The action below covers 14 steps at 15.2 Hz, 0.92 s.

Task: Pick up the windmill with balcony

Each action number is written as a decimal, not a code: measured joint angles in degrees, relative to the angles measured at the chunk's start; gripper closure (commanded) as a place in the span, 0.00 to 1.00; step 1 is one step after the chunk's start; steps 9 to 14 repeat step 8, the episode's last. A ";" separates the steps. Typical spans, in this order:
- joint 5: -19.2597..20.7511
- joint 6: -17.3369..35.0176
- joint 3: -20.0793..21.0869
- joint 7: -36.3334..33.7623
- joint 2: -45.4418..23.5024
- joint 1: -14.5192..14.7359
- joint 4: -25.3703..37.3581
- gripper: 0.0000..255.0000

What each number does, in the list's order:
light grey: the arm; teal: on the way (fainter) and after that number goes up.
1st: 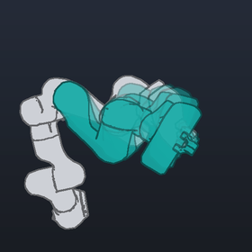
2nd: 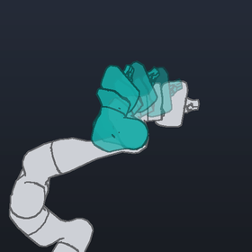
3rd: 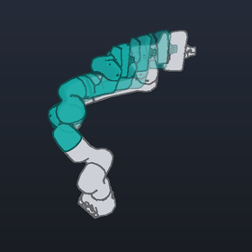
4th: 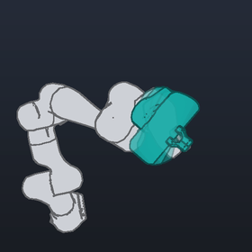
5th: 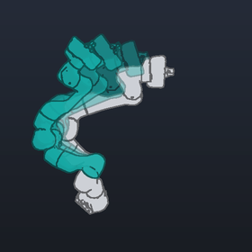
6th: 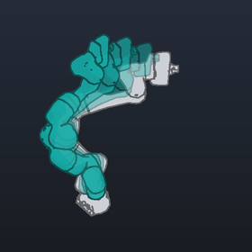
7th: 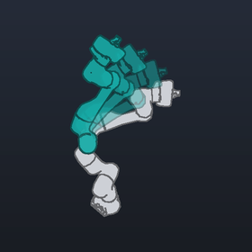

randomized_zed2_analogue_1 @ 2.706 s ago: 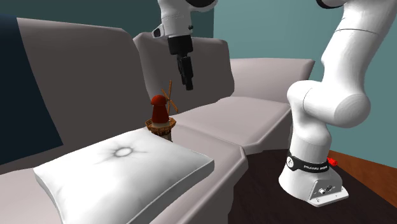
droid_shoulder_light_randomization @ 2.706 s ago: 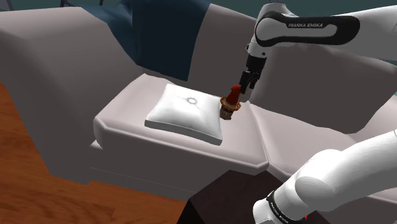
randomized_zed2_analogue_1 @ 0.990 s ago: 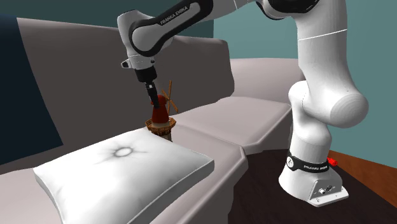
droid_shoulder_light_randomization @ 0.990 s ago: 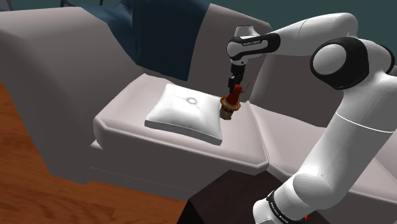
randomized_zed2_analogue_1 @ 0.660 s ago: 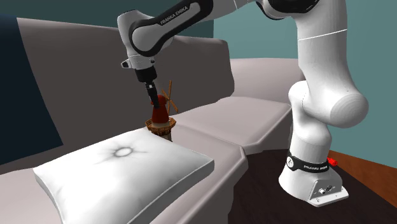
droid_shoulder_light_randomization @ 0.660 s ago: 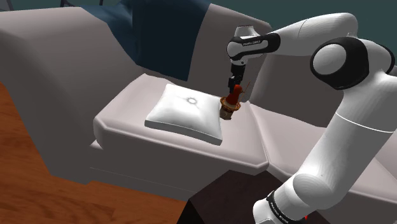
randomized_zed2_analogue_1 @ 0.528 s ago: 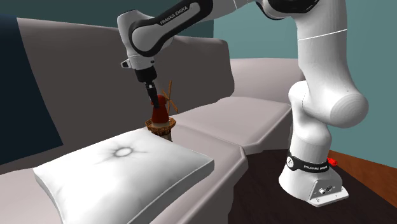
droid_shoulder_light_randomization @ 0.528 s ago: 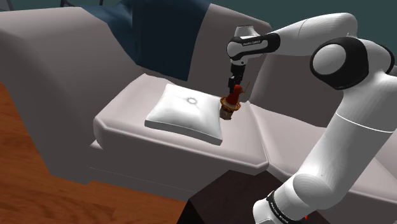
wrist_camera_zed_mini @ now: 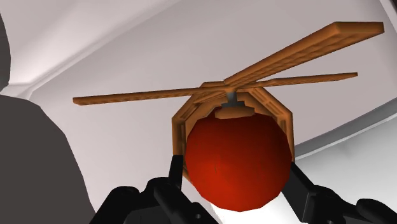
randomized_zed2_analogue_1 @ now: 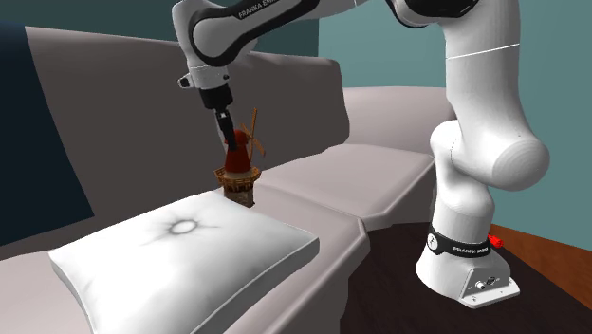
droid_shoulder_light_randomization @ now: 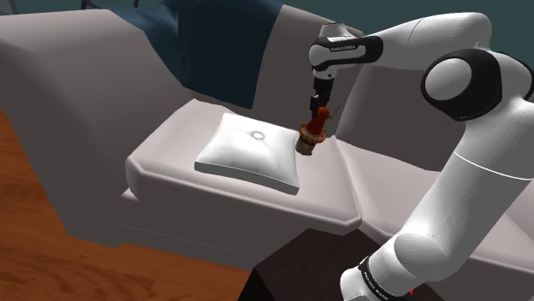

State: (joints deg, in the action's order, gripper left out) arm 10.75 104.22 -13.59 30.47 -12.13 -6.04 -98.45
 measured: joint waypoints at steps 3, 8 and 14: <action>-0.03 -2.11 -0.03 0.44 0.27 0.00 1.87 1.00; -0.06 -5.46 -0.06 1.10 0.69 0.02 4.90 1.00; -0.06 -5.46 -0.06 1.10 0.69 0.02 4.90 1.00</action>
